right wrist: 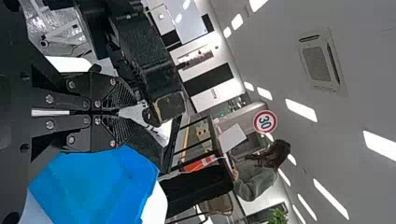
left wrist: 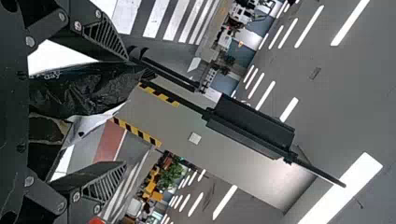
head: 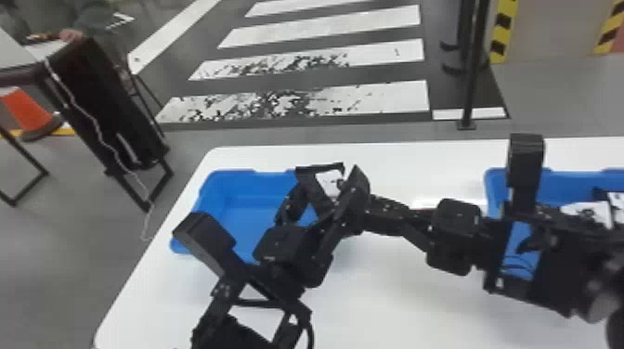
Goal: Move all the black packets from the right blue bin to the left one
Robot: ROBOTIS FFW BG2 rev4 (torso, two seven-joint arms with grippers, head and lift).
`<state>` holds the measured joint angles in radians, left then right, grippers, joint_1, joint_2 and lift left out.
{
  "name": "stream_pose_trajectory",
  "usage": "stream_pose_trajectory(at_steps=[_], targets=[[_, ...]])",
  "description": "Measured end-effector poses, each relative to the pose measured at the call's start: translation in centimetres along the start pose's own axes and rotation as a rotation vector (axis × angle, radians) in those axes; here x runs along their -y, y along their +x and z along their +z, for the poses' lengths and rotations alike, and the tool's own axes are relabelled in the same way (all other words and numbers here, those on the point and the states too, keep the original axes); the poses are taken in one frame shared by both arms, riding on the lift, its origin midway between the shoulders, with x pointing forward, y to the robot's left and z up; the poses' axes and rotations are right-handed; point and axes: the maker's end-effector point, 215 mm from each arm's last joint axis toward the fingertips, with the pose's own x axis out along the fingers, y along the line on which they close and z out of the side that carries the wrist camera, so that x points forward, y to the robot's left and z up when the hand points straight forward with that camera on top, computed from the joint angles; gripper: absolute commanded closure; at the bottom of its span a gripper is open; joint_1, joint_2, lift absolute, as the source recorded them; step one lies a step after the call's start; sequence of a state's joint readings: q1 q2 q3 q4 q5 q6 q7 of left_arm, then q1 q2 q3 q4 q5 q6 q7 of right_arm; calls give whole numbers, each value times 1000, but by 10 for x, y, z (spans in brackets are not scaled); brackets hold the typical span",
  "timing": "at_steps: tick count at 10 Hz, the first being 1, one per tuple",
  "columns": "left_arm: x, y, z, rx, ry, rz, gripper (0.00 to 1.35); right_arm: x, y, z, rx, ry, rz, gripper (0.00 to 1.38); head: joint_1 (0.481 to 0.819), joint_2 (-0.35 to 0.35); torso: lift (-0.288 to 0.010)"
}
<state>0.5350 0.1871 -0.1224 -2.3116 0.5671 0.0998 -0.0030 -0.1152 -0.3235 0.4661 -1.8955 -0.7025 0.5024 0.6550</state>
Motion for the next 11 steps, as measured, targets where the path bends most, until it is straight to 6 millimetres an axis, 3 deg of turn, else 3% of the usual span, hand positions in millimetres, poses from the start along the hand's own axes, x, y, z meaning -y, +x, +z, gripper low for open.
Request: stream_pose_trajectory(at_steps=[1, 4, 5, 7, 8, 9, 11], targets=[[-1, 0, -4, -12, 0, 2, 1211, 2, 0, 1, 5, 1, -2, 1119, 695, 299, -168], [-2, 0, 2, 7, 74, 10, 1211, 5, -1, 0, 11, 2, -6, 1116, 695, 299, -168], [-3, 0, 1, 5, 87, 12, 1211, 6, -1, -1, 12, 2, -6, 957, 695, 301, -168], [-16, -1, 2, -2, 126, 47, 1211, 9, -1, 5, 37, -18, -9, 234, 695, 308, -168], [-37, 0, 4, 7, 165, 92, 1211, 16, -4, 8, 56, -25, -19, 67, 695, 314, -168], [-68, 1, 3, 22, 216, 157, 1211, 26, -12, 10, 77, -23, -42, 104, 695, 328, -168], [-157, 3, 5, 47, 398, 329, 1210, 49, -34, 14, 110, -15, -108, 134, 695, 350, -168]])
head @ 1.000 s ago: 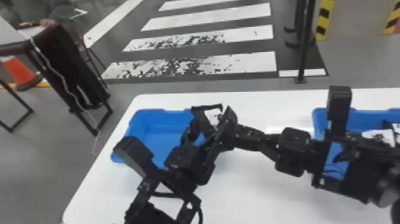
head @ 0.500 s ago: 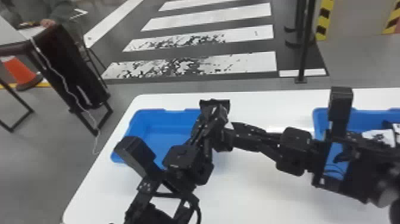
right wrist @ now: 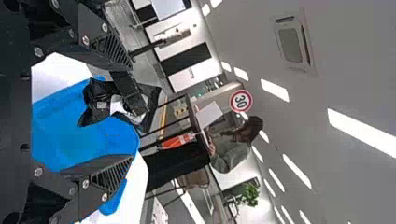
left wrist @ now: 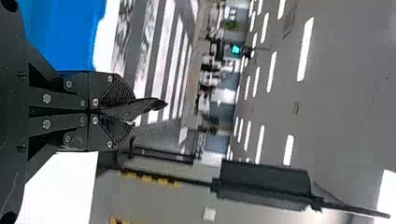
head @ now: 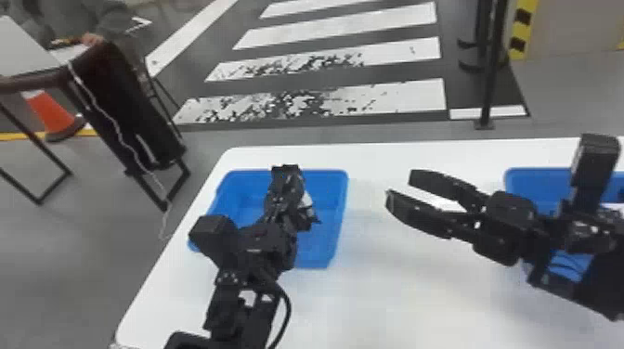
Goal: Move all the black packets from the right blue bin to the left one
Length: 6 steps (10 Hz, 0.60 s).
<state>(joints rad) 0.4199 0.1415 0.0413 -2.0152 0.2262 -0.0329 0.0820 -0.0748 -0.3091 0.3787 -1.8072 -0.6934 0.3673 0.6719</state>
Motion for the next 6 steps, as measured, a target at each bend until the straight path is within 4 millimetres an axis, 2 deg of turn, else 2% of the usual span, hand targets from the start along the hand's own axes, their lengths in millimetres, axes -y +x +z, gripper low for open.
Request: stream_pose_trajectory(at_steps=[1, 2, 3, 4, 5, 6], targets=[[-41, 12, -8, 25, 104, 87, 1118, 9, -7, 2, 5, -2, -23, 134, 695, 350, -168], [-67, 18, -10, 73, 167, 151, 613, 17, -12, 4, 7, -10, -45, 130, 695, 350, -168], [-79, 18, -8, 137, 190, 176, 94, 34, -21, 4, -8, -25, -107, 122, 695, 350, -168], [-79, 11, 4, 201, 180, 175, 75, 52, -37, 11, -25, -70, -206, 122, 695, 350, -168], [-69, 0, 18, 249, 140, 156, 176, 70, -62, 27, -23, -135, -322, 127, 695, 343, -168], [-52, -6, 28, 249, 92, 122, 220, 89, -93, 44, -11, -192, -456, 128, 695, 310, -168]])
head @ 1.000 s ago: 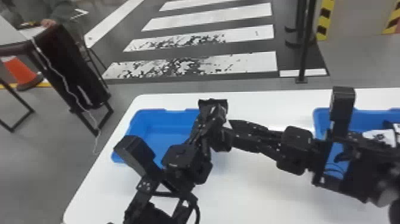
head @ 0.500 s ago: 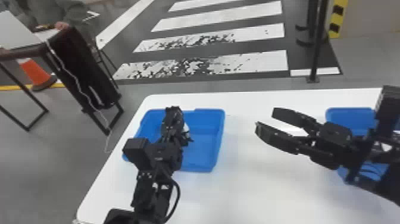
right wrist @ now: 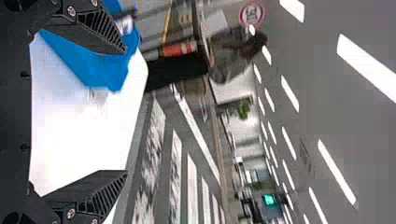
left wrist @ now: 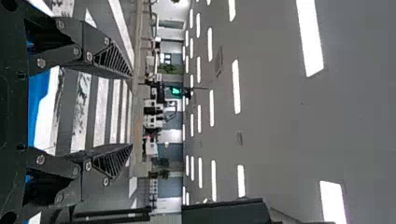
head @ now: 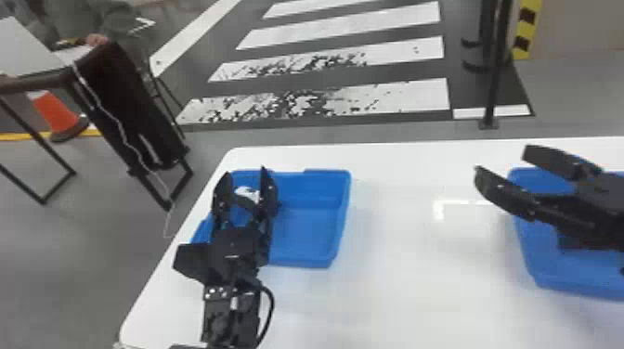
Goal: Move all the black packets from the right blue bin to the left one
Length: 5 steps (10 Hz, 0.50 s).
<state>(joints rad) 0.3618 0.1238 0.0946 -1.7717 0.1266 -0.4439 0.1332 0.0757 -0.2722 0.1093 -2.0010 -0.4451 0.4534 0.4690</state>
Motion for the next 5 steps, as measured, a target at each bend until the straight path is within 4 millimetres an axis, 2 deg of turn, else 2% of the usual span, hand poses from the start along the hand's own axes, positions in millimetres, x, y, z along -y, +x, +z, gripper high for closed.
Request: stream_pose_trajectory(at_steps=[2, 3, 5], targets=[[34, -13, 13, -79, -80, -83, 225, 72, -55, 13, -30, -112, -300, 125, 695, 152, -168], [48, -23, 19, -98, -121, -110, 225, 102, -78, 3, -64, -122, -404, 124, 695, 87, -168], [76, -43, 19, -140, -180, -169, 225, 145, -106, -32, -150, -106, -525, 133, 695, 3, -168]])
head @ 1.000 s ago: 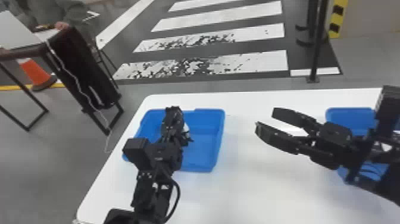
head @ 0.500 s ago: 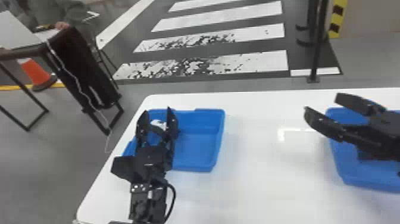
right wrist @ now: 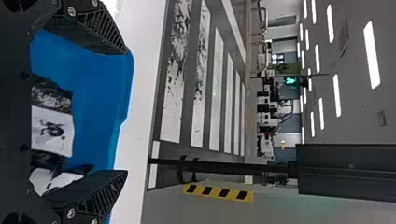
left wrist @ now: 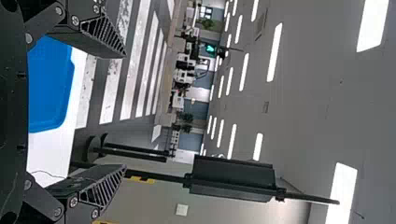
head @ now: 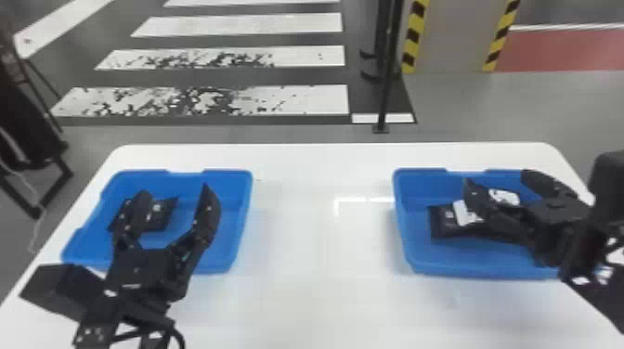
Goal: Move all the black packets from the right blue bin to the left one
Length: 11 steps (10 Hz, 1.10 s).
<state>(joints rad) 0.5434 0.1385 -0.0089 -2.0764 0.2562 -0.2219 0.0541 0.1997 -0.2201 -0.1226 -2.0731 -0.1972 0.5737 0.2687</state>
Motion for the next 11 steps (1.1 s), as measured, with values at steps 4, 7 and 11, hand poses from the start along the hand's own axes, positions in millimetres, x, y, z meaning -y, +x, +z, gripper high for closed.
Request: stream_pose_trajectory(at_steps=[4, 7, 11], targets=[[15, -2, -15, -54, -6, -41, 225, 43, 18, -67, -141, 15, -76, 234, 695, -71, -168], [17, -2, -18, -61, -8, -46, 225, 44, 24, -81, -167, 28, -74, 358, 695, -78, -168], [15, -1, -19, -63, -13, -42, 226, 26, 36, -91, -188, 37, -35, 707, 695, -52, -168]])
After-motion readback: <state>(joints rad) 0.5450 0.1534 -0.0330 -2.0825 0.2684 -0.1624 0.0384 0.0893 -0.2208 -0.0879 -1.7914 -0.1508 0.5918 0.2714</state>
